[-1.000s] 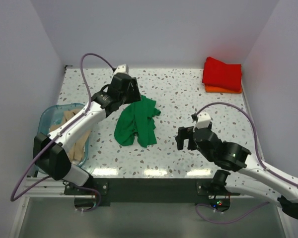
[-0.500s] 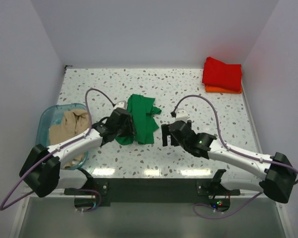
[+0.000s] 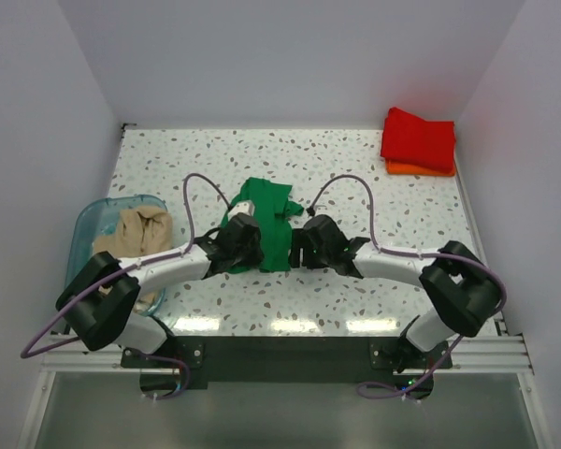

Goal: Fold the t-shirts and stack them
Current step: Flatten the tshirt out

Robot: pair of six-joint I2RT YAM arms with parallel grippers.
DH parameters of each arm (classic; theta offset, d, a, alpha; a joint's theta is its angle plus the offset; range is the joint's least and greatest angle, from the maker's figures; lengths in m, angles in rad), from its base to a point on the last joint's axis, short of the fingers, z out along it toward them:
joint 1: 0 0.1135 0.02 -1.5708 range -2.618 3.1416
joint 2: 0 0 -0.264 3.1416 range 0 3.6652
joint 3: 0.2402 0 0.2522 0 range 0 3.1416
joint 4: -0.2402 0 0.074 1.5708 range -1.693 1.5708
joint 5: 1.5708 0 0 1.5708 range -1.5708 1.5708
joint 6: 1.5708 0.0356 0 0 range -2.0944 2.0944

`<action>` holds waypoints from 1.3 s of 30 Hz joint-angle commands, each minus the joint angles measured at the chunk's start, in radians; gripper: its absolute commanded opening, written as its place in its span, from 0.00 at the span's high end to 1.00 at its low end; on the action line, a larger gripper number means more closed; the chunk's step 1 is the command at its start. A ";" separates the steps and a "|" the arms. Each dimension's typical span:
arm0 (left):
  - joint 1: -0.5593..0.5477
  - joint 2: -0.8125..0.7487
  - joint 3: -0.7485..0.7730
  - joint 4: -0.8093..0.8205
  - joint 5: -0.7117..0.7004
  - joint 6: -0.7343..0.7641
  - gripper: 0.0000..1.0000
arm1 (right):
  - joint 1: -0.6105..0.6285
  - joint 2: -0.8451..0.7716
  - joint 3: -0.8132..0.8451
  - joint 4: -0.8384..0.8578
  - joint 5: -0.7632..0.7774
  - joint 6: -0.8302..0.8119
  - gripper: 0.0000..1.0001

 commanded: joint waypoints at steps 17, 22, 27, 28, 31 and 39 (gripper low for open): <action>0.001 -0.262 -0.061 -0.014 -0.042 -0.011 1.00 | 0.116 0.221 0.081 0.201 -0.003 0.159 0.69; 0.001 -0.291 -0.043 -0.018 0.015 -0.001 1.00 | 0.111 0.100 0.059 0.143 0.020 0.171 1.00; 0.001 -0.317 0.016 -0.012 0.096 0.041 1.00 | 0.069 -0.170 0.035 -0.021 0.100 0.124 1.00; 0.001 -0.319 0.026 -0.012 0.108 0.045 1.00 | 0.037 -0.205 0.033 -0.047 0.103 0.115 1.00; 0.001 -0.324 0.063 0.029 0.164 0.064 1.00 | -0.045 -0.348 0.033 -0.148 0.109 0.072 1.00; -0.001 -0.259 0.142 0.030 0.206 0.046 0.58 | -0.155 -0.552 0.183 -0.458 0.302 -0.075 1.00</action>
